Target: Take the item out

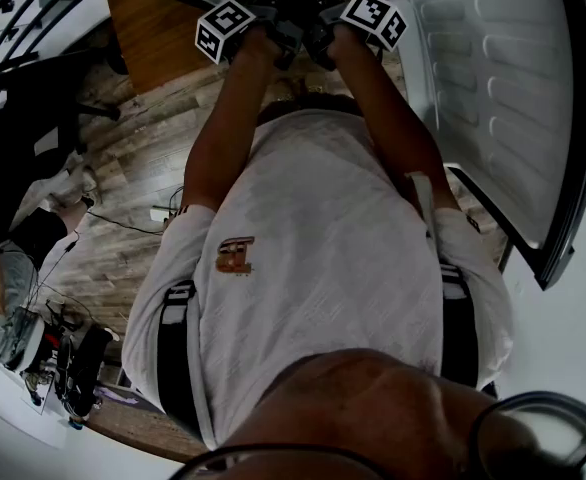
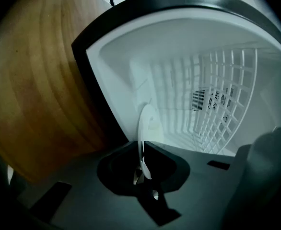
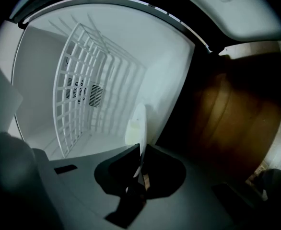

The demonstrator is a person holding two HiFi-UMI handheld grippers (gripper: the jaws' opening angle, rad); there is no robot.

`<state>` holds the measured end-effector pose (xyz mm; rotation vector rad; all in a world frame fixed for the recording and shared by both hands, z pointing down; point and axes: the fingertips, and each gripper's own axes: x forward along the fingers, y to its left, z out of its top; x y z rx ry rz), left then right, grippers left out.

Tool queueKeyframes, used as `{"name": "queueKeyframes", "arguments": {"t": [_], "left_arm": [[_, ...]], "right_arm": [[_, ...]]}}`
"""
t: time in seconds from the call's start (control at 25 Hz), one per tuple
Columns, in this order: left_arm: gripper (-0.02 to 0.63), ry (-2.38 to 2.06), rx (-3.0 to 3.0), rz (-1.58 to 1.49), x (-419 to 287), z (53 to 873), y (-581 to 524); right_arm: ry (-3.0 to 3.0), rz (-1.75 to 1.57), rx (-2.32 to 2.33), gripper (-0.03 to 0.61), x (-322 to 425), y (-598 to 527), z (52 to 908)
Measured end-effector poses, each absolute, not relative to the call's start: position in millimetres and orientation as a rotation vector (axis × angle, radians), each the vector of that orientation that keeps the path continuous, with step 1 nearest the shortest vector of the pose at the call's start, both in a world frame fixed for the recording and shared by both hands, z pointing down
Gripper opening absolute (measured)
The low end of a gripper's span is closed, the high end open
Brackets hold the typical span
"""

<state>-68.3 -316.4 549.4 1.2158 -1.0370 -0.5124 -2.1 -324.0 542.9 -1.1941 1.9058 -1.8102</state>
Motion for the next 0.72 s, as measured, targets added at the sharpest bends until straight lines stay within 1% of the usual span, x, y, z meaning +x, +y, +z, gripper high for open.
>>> {"name": "queueKeyframes", "arguments": {"t": [0.32,0.72], "left_arm": [[0.034,-1.017,1.23,-0.563,-73,544,-308],[0.029,-0.978,1.284,-0.631,-80,518,-297]], "right_arm": [[1.853,-1.829,-1.138,0.049,-6,-314,541],[1.876,-1.793,-1.059,0.049,-14,-304,518]]}}
